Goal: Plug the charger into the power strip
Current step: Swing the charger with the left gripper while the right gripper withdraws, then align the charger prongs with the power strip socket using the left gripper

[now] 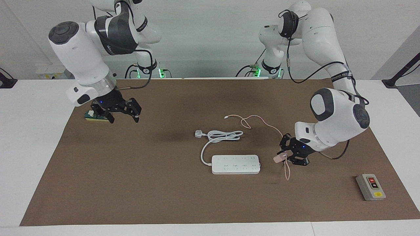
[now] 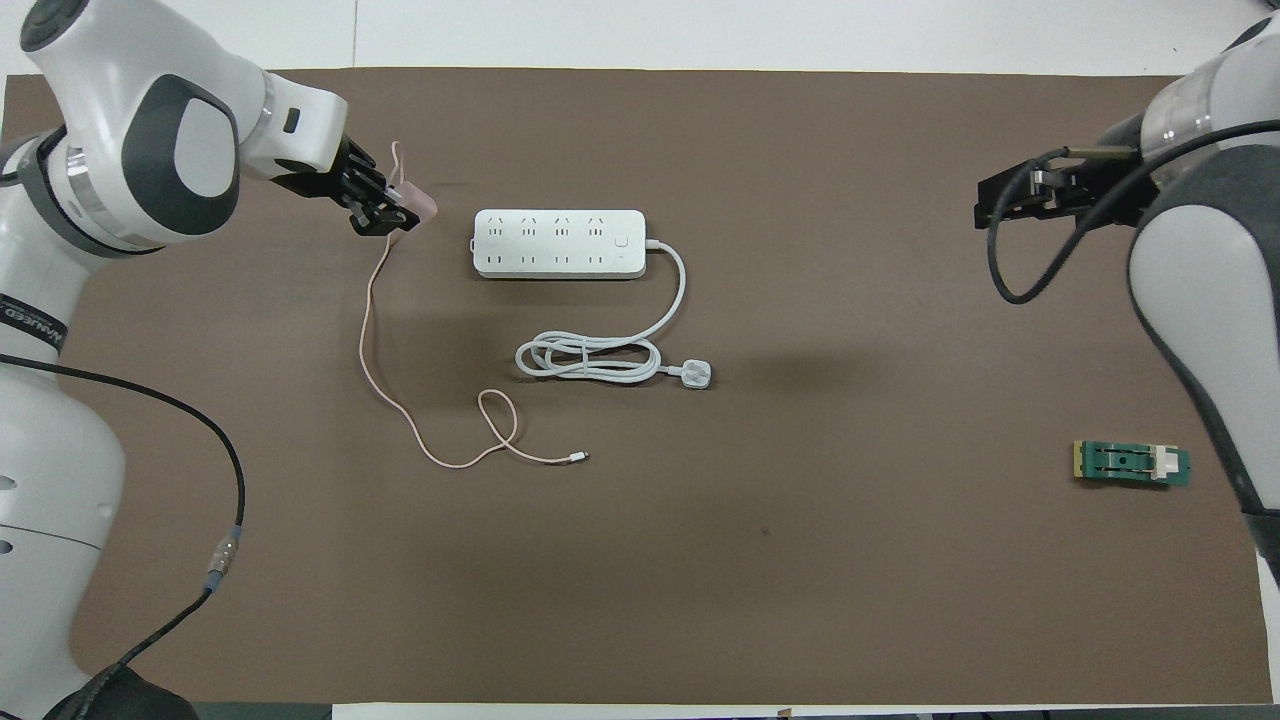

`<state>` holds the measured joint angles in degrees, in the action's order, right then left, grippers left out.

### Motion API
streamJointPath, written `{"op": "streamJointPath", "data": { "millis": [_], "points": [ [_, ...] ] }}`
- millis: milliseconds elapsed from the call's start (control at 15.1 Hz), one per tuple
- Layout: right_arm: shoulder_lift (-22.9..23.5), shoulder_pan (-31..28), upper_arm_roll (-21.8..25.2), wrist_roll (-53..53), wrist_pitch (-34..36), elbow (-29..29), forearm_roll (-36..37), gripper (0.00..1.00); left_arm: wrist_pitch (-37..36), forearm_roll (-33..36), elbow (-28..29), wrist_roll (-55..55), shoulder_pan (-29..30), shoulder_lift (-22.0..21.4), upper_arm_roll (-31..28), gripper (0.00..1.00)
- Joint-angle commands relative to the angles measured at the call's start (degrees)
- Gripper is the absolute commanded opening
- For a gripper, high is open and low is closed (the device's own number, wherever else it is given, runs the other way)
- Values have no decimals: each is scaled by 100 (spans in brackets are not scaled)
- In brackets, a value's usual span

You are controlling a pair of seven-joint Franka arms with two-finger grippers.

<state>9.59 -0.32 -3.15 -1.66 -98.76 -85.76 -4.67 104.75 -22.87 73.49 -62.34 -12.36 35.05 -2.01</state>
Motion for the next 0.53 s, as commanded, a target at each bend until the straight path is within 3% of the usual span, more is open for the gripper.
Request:
{"op": "streamJointPath", "data": {
  "millis": [0,265,463],
  "points": [
    [-501,-170,-72,649,208,-458,316,100,333,238,472,-707,-450,-209,-107,7],
    [-1046,-197,-98,808,830,-827,537,100,1721,660,1325,-1402,-768,-491,-107,7],
    [-1520,-249,-98,817,973,-1450,642,100,1926,1214,1475,-1641,-838,-534,-107,5]
  ]
}}
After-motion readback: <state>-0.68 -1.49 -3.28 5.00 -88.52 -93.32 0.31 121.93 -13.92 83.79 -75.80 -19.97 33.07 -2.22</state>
